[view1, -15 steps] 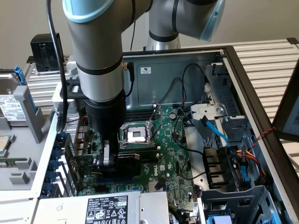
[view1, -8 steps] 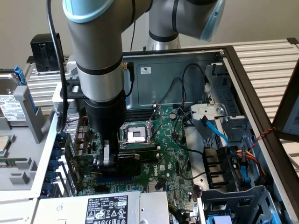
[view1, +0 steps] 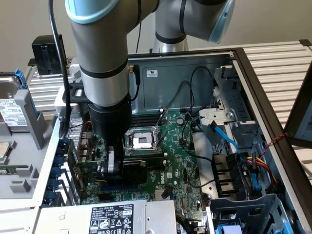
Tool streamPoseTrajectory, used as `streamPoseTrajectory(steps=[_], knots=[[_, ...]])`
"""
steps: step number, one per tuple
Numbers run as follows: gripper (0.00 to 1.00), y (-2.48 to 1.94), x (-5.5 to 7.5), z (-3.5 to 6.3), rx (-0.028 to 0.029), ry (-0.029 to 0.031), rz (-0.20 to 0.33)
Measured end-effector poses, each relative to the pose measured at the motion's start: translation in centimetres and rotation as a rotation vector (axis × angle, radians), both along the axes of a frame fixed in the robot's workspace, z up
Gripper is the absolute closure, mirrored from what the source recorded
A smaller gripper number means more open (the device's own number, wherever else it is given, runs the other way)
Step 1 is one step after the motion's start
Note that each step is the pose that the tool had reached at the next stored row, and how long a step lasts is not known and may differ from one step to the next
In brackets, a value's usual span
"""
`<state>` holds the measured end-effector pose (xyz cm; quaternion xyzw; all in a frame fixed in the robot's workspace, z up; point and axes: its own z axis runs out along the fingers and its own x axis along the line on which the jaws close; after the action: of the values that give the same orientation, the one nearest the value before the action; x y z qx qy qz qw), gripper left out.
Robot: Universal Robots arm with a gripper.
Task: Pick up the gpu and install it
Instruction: 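Insert the gpu into the slot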
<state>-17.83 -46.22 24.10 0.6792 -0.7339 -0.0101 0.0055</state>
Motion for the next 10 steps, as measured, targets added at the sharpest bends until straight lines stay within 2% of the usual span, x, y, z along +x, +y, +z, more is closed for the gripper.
streamPoseTrajectory(steps=[10], knots=[[0.72, 0.03, 0.0, 0.08, -0.0001, 0.0001, 0.001]])
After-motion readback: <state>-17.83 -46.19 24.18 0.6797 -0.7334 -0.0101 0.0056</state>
